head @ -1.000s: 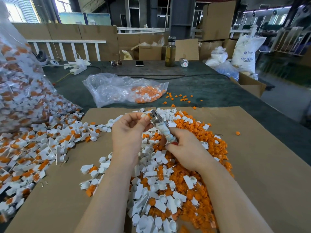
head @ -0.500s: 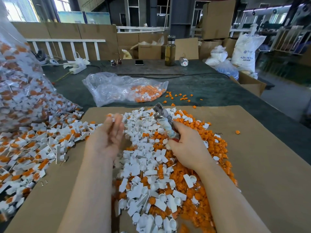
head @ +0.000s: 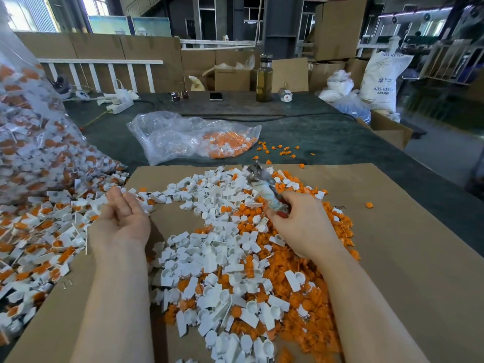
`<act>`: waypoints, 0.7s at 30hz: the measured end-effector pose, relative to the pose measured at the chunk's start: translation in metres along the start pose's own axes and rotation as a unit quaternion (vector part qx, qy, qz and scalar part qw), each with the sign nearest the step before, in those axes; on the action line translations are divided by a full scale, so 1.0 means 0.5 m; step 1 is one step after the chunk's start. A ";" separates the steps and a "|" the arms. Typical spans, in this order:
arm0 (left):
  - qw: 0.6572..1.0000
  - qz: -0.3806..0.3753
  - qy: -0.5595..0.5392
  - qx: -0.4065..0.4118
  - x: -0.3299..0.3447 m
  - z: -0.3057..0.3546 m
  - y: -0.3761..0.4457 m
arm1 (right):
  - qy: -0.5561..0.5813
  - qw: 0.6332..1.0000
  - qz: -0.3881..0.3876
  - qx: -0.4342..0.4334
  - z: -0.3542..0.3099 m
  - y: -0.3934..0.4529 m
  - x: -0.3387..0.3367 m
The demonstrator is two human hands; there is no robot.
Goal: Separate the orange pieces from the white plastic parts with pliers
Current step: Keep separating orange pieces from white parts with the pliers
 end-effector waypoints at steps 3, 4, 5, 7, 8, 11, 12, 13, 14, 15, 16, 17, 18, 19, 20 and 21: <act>0.989 -0.019 0.146 -0.009 0.003 -0.009 -0.009 | -0.029 0.996 -0.073 -0.041 -0.006 -0.003 0.012; 0.970 -0.027 0.243 -0.009 0.005 -0.017 -0.013 | -0.045 0.993 -0.091 -0.055 -0.009 -0.006 0.017; 0.937 -0.042 0.348 -0.005 0.009 -0.027 -0.019 | -0.064 0.990 -0.102 -0.067 -0.011 -0.009 0.021; 0.840 -0.080 0.537 0.003 0.015 -0.049 -0.031 | -0.103 0.985 -0.109 -0.081 -0.016 -0.012 0.029; 0.786 -0.096 0.610 0.005 0.014 -0.060 -0.038 | -0.121 0.983 -0.109 -0.084 -0.016 -0.012 0.032; 0.601 -0.157 0.783 0.019 -0.003 -0.089 -0.059 | -0.152 0.979 -0.110 -0.078 -0.014 -0.013 0.038; 0.532 -0.187 0.825 0.023 -0.011 -0.100 -0.064 | -0.154 0.979 -0.109 -0.074 -0.014 -0.013 0.038; 0.473 -0.212 0.855 0.024 -0.019 -0.110 -0.067 | -0.154 0.980 -0.107 -0.069 -0.013 -0.013 0.038; 0.426 -0.227 0.875 0.022 -0.025 -0.118 -0.067 | -0.156 0.980 -0.105 -0.065 -0.013 -0.013 0.038; 0.388 -0.232 0.892 0.018 -0.030 -0.122 -0.064 | -0.158 0.980 -0.106 -0.061 -0.014 -0.012 0.039; 0.354 -0.230 0.907 0.017 -0.033 -0.123 -0.061 | -0.159 0.980 -0.109 -0.059 -0.016 -0.012 0.040; 0.320 -0.227 0.920 0.021 -0.034 -0.124 -0.059 | -0.158 0.979 -0.113 -0.059 -0.018 -0.011 0.042; 0.291 -0.226 0.929 0.028 -0.035 -0.126 -0.058 | -0.158 0.979 -0.116 -0.061 -0.021 -0.010 0.045; 0.267 -0.229 0.935 0.039 -0.035 -0.129 -0.058 | -0.159 0.978 -0.118 -0.063 -0.024 -0.009 0.046; 0.248 -0.234 0.939 0.052 -0.035 -0.132 -0.060 | -0.159 0.978 -0.118 -0.064 -0.026 -0.008 0.047; 0.234 -0.239 0.940 0.064 -0.035 -0.134 -0.063 | -0.160 0.978 -0.118 -0.063 -0.026 -0.008 0.048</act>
Point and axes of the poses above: each hand's wrist, its own y-axis towards the middle knuckle, its own x-axis out of the palm, z = x × y, the point moved 5 cm from there along y, towards the middle knuckle, and after that the axes turned 15 degrees about -y, right-handed, at the moved point
